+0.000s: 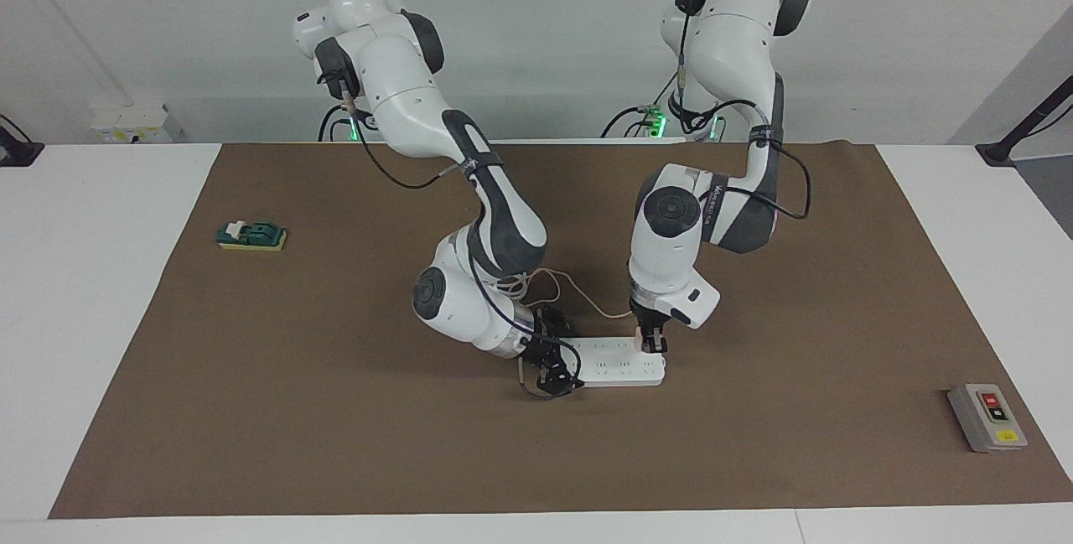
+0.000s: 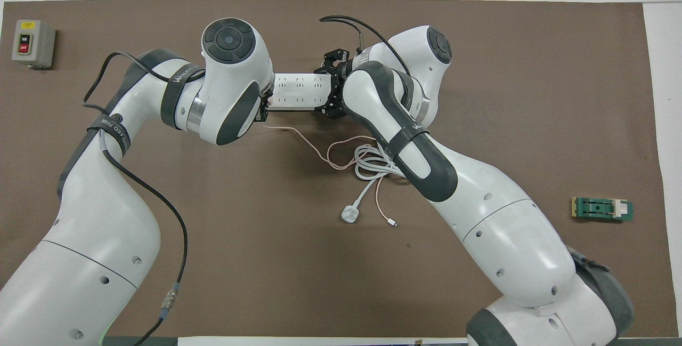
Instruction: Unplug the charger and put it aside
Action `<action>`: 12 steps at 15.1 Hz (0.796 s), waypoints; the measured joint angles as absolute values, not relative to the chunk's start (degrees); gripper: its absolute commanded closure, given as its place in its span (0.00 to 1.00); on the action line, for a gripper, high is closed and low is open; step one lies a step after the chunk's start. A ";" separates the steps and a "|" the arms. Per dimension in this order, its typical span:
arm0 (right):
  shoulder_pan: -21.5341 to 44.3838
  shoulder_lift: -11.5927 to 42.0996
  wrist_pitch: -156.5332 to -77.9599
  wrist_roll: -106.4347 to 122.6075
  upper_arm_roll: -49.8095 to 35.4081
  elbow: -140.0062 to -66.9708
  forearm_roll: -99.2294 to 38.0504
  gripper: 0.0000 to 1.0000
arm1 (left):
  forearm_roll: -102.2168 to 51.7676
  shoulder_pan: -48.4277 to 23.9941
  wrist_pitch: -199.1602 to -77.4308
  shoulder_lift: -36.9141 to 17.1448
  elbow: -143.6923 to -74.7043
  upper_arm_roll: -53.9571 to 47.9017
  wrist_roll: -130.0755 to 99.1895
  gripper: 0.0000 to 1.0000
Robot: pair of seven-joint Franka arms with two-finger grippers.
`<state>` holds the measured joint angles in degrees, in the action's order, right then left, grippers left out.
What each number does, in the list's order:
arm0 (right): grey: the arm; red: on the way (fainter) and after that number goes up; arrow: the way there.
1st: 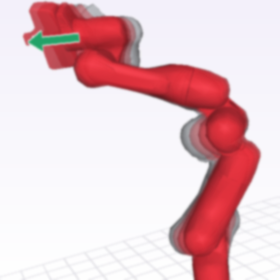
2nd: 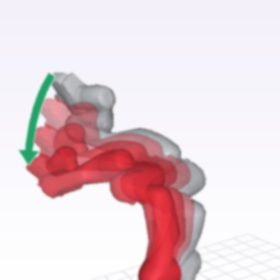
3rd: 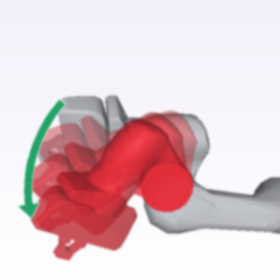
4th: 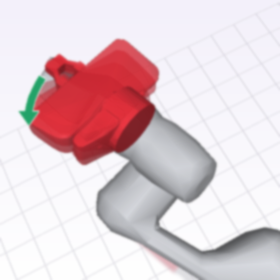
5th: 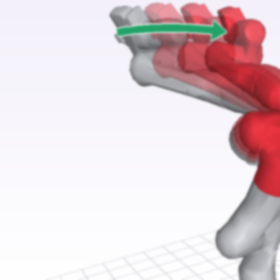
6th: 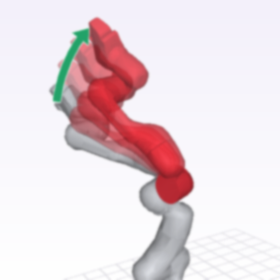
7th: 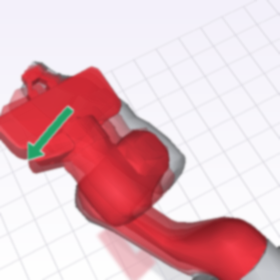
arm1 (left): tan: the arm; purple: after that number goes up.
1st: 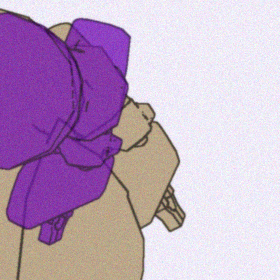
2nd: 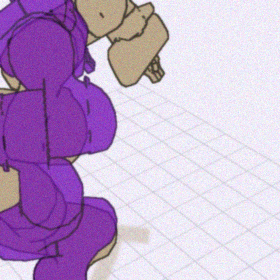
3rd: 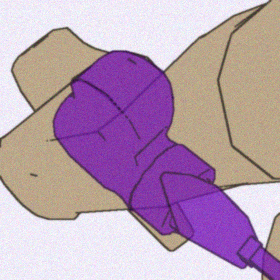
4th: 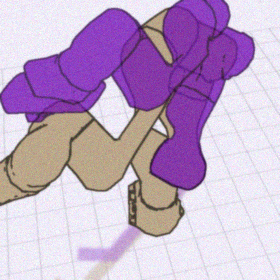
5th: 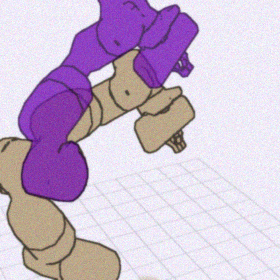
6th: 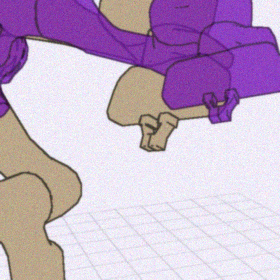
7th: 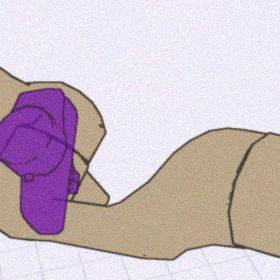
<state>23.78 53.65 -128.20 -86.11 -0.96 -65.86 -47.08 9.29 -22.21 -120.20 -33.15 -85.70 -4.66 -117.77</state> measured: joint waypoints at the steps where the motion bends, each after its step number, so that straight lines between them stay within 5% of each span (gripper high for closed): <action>1: 23.78 53.65 -128.20 -86.11 -0.96 -65.86 -47.08 1.00 | 9.33 -22.21 -120.20 -33.15 -85.71 -4.67 -117.77 1.00; 12: 23.78 53.66 -128.24 -86.11 -0.96 -65.87 -47.08 1.00 | 9.45 -22.22 -119.82 -33.16 -85.48 -4.72 -117.25 1.00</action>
